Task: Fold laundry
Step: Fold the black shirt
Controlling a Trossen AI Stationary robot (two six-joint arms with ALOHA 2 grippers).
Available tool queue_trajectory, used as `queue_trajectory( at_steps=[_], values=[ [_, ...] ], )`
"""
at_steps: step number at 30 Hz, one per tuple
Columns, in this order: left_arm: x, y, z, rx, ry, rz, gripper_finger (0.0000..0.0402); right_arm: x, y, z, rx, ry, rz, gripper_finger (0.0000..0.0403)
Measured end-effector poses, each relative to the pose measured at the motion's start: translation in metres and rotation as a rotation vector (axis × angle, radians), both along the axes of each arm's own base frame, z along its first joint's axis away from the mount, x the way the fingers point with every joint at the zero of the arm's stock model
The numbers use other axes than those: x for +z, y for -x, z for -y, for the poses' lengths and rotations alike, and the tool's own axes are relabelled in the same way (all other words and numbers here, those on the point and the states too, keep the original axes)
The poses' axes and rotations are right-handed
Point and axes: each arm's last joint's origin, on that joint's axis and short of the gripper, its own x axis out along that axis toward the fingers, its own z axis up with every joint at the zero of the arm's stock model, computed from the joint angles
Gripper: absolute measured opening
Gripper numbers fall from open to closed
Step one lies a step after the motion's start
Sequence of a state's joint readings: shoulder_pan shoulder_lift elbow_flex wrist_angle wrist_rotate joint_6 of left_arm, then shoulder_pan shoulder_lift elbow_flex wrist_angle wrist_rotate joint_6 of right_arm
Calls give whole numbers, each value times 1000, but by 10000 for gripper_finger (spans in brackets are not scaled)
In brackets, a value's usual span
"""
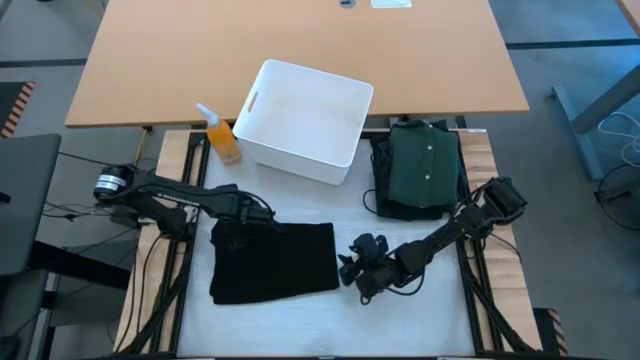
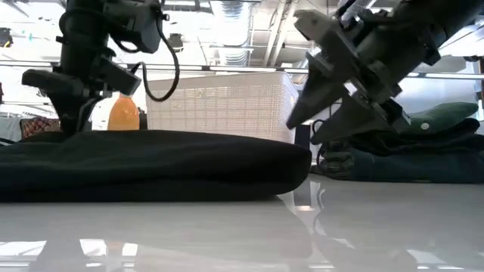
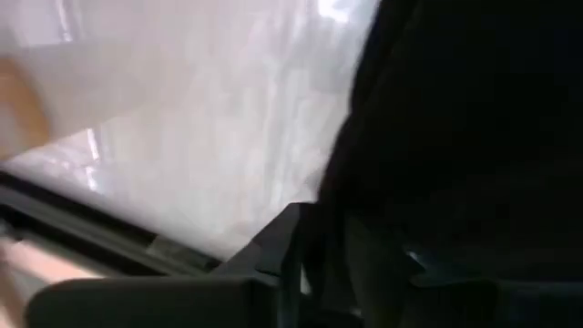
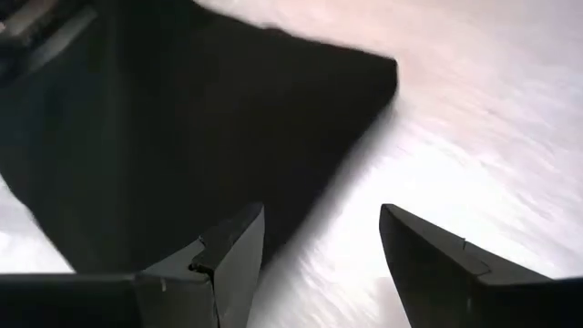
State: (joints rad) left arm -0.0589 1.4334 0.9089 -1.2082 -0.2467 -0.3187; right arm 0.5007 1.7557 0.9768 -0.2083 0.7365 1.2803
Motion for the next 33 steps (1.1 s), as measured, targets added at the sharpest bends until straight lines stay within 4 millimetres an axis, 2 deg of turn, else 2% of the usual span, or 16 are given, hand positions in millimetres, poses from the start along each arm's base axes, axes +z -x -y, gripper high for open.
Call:
queue_trajectory(
  at_steps=[6,11,14,18,24,26,29,31,33],
  values=[
    [35,7,-3,18,-90,87,114,3,-15,26,-98,-2,52,244],
    [66,28,-4,96,-100,286,136,4,-26,52,-116,-20,37,244],
    [72,37,2,135,-38,470,141,3,-29,61,-106,-35,20,244],
    [55,36,31,22,235,712,142,-5,-33,65,-86,-70,47,244],
    [12,39,78,-120,420,866,142,-47,-37,73,-14,-208,175,244],
    [-2,42,89,-107,439,838,142,-53,-41,74,-9,-211,205,244],
    [-27,50,101,-32,434,708,142,-58,-45,73,9,-199,215,239],
    [-44,55,109,7,448,608,142,-59,-47,73,19,-191,206,218],
    [-55,56,116,32,456,522,142,-59,-48,73,38,-177,198,176]
  ],
)
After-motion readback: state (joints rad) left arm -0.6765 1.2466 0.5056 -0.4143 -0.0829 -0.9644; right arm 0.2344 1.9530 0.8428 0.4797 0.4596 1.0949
